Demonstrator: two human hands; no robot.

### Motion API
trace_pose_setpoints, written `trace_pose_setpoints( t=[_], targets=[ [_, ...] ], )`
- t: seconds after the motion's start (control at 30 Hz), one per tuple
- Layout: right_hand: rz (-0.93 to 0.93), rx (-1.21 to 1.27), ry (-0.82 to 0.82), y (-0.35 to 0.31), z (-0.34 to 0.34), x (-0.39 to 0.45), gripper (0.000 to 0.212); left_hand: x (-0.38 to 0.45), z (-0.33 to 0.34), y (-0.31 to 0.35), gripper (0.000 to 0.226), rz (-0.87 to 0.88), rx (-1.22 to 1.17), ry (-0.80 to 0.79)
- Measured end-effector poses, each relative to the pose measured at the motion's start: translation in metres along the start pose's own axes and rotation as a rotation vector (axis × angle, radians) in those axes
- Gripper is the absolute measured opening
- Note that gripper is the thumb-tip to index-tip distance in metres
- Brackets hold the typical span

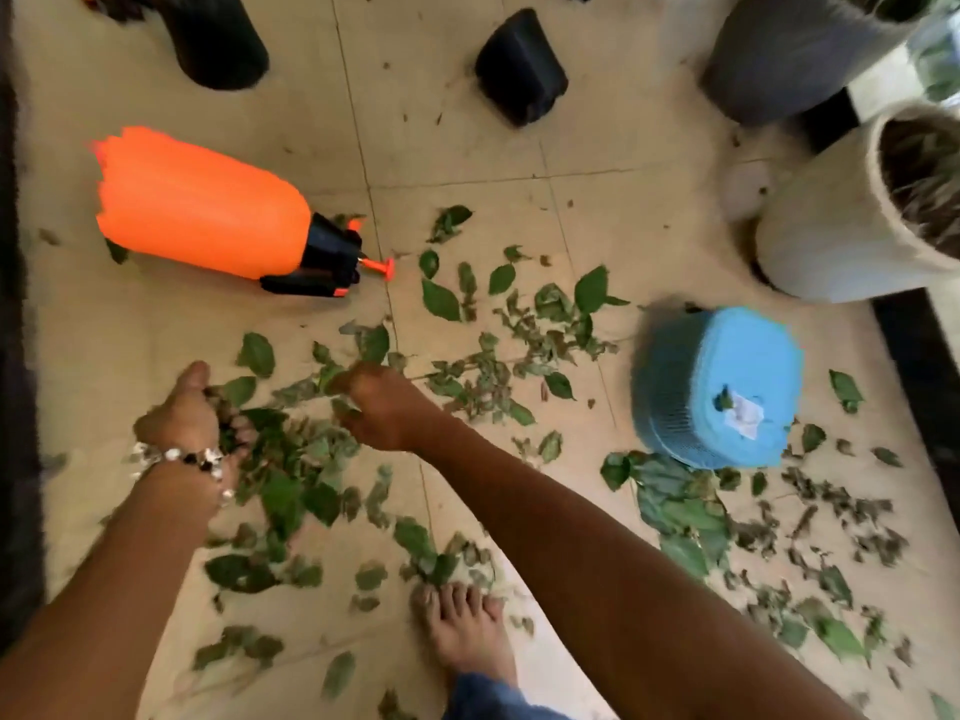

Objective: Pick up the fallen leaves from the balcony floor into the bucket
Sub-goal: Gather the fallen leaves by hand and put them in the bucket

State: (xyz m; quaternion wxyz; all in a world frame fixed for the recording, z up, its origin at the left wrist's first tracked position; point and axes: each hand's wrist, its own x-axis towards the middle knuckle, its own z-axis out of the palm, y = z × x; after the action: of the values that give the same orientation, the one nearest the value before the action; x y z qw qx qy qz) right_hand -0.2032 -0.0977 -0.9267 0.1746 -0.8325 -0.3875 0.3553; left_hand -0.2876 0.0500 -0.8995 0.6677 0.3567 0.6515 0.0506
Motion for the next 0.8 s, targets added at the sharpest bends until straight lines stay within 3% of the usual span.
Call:
trace_pose_setpoints(
  t=[0.27, 0.5, 0.67, 0.8],
  targets=[
    [-0.248, -0.359, 0.063, 0.027, 0.065, 0.128, 0.079, 0.146, 0.031, -0.004, 0.037, 0.267, -0.184, 0.000],
    [-0.280, -0.405, 0.055, 0.021, 0.086, 0.146, 0.095, 0.165, 0.044, 0.002, 0.039, 0.380, -0.320, -0.032],
    [-0.291, -0.522, 0.033, 0.006, 0.096, 0.143, 0.087, 0.154, 0.048, 0.017, 0.039, 0.442, -0.359, 0.004],
    [-0.401, -0.474, 0.105, 0.004, 0.101, 0.138, 0.044, 0.151, 0.052, 0.012, 0.038, 0.396, -0.333, -0.024]
  ],
)
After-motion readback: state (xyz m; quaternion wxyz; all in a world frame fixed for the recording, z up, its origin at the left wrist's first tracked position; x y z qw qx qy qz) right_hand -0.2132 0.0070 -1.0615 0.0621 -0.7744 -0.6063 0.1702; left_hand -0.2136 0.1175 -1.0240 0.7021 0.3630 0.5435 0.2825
